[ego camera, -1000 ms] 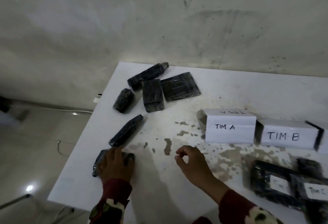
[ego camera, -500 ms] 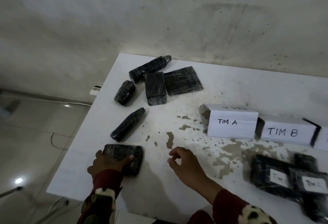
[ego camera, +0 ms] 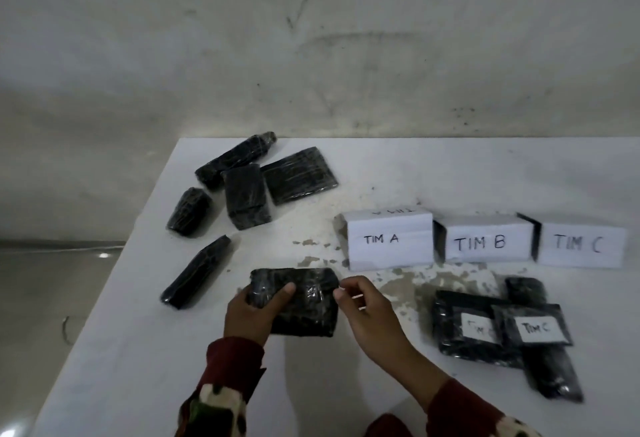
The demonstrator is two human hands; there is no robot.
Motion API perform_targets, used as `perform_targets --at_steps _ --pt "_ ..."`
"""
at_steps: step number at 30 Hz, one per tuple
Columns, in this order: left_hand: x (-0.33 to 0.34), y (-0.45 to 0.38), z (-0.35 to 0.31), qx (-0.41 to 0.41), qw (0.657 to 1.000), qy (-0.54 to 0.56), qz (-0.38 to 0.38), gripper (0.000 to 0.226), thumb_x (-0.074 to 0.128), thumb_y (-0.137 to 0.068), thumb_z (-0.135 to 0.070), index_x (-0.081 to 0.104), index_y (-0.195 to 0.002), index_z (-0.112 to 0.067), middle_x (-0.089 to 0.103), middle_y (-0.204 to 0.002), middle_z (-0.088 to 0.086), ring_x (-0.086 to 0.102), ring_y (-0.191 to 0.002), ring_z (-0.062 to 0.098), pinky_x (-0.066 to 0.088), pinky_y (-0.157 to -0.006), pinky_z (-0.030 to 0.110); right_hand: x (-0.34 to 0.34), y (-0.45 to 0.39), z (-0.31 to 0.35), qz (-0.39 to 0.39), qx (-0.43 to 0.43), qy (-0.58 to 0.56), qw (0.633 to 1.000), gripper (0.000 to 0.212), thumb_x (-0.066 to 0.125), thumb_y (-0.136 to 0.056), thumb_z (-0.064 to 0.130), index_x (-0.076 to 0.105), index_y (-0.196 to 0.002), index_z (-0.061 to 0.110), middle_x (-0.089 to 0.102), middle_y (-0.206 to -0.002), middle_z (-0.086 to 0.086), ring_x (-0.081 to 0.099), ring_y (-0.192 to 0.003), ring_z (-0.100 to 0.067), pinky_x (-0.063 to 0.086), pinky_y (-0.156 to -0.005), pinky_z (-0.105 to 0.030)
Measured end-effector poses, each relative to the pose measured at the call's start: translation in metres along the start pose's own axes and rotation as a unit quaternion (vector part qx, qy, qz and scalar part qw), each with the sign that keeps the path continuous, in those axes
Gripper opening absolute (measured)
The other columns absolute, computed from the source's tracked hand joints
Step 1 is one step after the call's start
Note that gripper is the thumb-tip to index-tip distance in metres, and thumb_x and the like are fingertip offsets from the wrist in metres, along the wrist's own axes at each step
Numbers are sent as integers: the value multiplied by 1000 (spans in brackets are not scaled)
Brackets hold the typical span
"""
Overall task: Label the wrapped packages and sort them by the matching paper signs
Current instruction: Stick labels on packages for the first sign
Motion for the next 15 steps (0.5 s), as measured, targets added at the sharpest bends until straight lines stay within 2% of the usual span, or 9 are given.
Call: perform_targets --at_steps 2,5,8,10,12,15 --pt "38 9 -10 20 999 18 32 15 79 -67 -15 66 -75 -14 70 -69 -2 68 -60 10 52 -55 19 -30 5 -2 -28 17 -57 998 9 57 -89 28 53 -97 25 62 -88 0 57 -72 -3 42 -57 -6" --pt "99 24 -23 29 996 37 77 12 78 -69 -14 68 -75 -16 72 -71 0 68 -65 17 52 -66 27 -81 14 -7 -60 19 -88 994 20 60 -87 31 48 -102 33 62 -83 9 60 -71 2 46 -60 -9" --pt "170 45 -28 22 991 58 115 6 76 -71 -19 70 -71 -19 73 -71 -1 69 -69 19 51 -73 31 -150 24 -22 -99 32 -108 989 27 59 -87 28 47 -111 30 63 -97 8 63 -90 -7 51 -76 -19" --pt "221 65 -30 21 987 61 146 6 74 -72 -24 71 -72 -18 74 -75 2 69 -71 21 52 -74 32 -201 33 -35 -134 36 -116 983 22 60 -87 26 49 -105 33 63 -96 10 63 -90 -8 52 -81 -25" --pt "267 83 -28 13 982 63 177 11 73 -73 -27 71 -77 -16 75 -77 4 70 -74 24 54 -73 33 -244 42 -47 -159 37 -129 978 18 60 -87 24 51 -95 36 64 -93 10 63 -86 -5 53 -77 -23" --pt "326 107 -20 -7 974 69 214 19 72 -73 -30 70 -87 -17 73 -91 8 68 -87 27 53 -84 40 -297 54 -66 -188 44 -142 971 17 61 -86 20 52 -91 33 63 -85 6 63 -75 -5 49 -64 -17"
Point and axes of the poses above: each hand's wrist, its own y-axis away from the middle knuckle, its own x-axis out of the palm, z = x × y, the point moved 10 cm from there along -y, towards the middle knuckle
